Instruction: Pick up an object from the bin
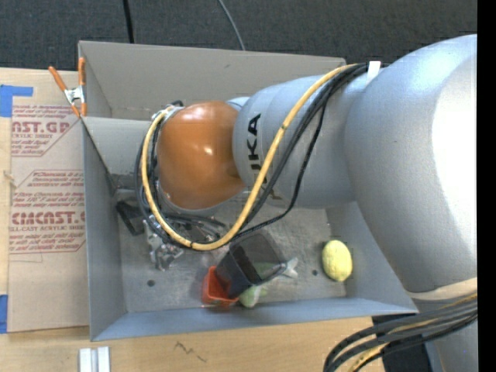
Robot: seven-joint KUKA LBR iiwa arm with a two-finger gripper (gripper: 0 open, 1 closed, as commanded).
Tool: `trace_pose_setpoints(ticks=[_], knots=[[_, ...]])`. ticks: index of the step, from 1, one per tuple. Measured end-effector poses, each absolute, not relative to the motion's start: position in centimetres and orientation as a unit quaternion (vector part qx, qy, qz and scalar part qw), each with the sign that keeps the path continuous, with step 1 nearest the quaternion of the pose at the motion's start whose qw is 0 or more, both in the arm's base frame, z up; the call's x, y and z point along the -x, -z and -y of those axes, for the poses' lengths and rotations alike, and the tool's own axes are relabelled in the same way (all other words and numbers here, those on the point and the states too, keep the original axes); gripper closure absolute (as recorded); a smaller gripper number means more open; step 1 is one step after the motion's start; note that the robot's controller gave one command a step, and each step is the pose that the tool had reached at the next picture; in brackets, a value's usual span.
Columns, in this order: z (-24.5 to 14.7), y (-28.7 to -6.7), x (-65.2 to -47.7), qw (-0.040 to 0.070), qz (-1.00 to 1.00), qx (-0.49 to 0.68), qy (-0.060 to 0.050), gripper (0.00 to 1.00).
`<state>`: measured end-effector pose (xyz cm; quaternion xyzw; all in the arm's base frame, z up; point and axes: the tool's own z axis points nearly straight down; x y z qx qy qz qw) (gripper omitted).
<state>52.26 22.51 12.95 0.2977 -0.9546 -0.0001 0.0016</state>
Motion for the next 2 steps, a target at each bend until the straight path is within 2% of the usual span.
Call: trace_pose_setpoints(ticks=[1,2], knots=[[-21.8,-13.6,-50.2,-0.001,0.975,-0.222,0.001,1.00],[-20.1,-14.8,-51.7,0.000,0.962,-0.272,0.001,1.00]])
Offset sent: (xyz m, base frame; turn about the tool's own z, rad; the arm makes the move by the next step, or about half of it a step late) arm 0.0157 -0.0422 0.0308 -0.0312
